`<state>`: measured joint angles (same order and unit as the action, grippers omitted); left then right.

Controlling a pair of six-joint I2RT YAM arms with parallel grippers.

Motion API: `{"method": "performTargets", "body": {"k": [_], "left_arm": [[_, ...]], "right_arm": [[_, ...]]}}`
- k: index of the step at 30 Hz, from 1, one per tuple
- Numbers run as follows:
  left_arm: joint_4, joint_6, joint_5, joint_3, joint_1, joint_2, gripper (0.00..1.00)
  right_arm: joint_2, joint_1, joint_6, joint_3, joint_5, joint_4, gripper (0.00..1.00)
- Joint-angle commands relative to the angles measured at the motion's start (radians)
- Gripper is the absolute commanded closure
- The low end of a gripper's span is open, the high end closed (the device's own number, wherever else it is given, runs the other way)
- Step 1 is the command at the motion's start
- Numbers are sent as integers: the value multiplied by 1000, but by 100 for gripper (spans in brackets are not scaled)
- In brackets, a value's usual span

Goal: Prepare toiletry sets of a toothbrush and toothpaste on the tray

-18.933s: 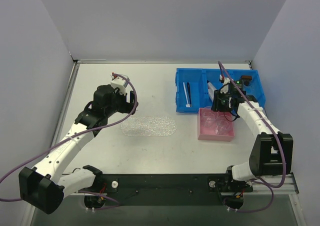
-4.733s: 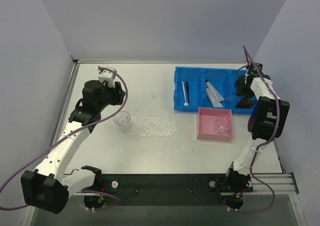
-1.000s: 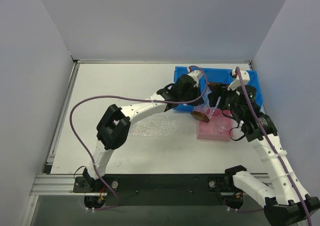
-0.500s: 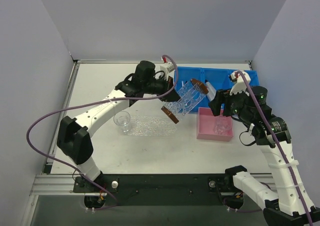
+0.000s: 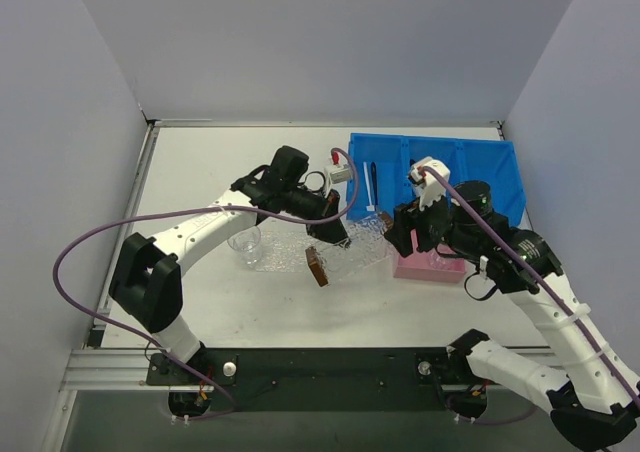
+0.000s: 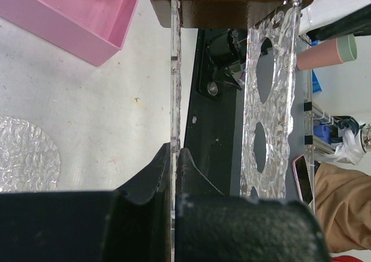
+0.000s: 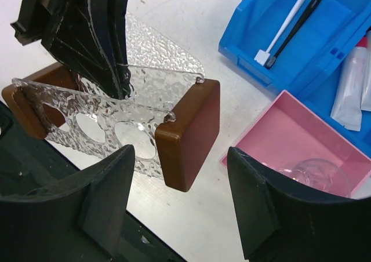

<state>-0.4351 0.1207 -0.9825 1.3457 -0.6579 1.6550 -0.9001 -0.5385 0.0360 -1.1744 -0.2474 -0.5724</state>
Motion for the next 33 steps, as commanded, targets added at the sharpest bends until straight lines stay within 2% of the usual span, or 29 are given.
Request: {"method": "performTargets", "body": {"k": [1,10,17,23,26,27,29,30,33], "left_arm": [[72,-13,-85,1,9,-50,100],[91,2,-90,-10,12,-46,100],[96,2,-85,-14,12,-44,100],[105,5,-91,-19,12,-46,100],[107,7,-90,-19,12,-41,100],[105,8,-88,-20,12,-38,100],[104,10,-84,-20,12,-35,100],[104,10,-79,-17,12,-32,100],[87,0,-48,-16,12,-26,100]], "right_arm": [[-32,-78,11,22,95,-14,40],[-88,-196,34,55,240,14,42],[-97,-230,74,91,381,72,48],[-60,-247,99,154,431,161,61],[-40,-255,111,180,448,198,72],[-36,-259,113,186,448,215,81],[-22,-264,119,197,454,227,90],[-19,-264,125,199,453,235,99],[-14,-268,140,202,450,241,100]]}}
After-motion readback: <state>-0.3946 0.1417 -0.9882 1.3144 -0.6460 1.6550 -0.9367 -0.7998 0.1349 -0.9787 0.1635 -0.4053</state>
